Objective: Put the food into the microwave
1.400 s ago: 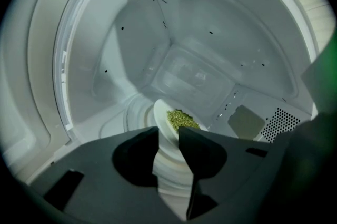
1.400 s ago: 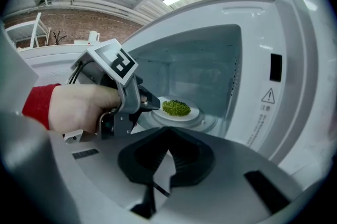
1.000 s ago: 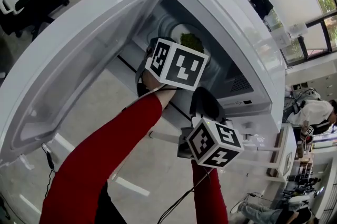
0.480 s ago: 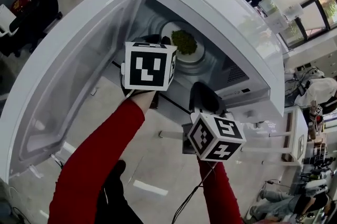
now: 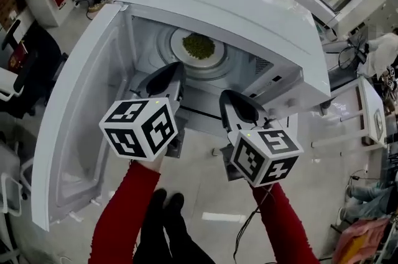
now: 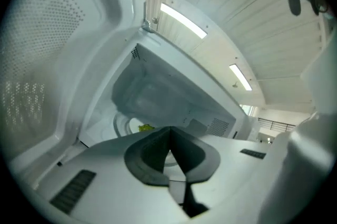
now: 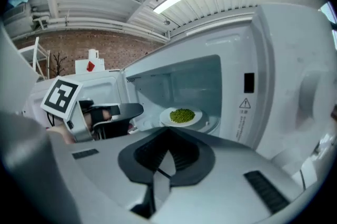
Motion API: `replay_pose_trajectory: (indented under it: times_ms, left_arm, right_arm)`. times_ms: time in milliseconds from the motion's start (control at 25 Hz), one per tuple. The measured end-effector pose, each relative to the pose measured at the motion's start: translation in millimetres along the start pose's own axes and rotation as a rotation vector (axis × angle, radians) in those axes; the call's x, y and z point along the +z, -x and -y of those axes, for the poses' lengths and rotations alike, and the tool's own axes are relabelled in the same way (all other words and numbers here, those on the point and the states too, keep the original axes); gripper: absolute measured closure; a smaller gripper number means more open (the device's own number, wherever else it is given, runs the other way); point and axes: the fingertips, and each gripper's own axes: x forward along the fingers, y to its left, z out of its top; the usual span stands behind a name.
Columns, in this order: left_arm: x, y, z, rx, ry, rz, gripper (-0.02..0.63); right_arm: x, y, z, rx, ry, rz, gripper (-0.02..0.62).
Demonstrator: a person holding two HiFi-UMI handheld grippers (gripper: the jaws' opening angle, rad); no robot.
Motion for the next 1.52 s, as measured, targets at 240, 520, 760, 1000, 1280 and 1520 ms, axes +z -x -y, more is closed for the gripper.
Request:
replay_pose_trajectory:
  times_ms: [240, 520, 760, 1000, 1280, 1520]
  left_arm:
    - [-3, 35, 39, -0.134, 0.049, -0.017, 0.597]
    - [-3, 79, 83, -0.213, -0.072, -0.049, 0.598]
    - [-12, 115, 115, -0.267, -0.258, -0.113, 0.598]
    - [-19, 146, 133, -0.315, -0.273, -0.165, 0.598]
    - [-26, 166, 160, -0.377, -0.305, -0.180, 0.598]
    - [-29, 174, 174, -0.407, -0.344, -0.173, 0.598]
  right_arm:
    - [14, 46, -11, 0.033, -0.107, 0.065, 0.581]
    - [15, 106, -25, 0.034, -0.134, 0.125, 0.581]
    - [1, 152, -33, 0.002, -0.165, 0.152, 0.581]
    - [-15, 188, -51, -0.023, -0.195, 0.158, 0.581]
    - [-24, 208, -68, -0.048, -0.215, 0.191, 0.582]
    - [-33, 223, -65, -0.071, -0.227, 0.218, 0.583]
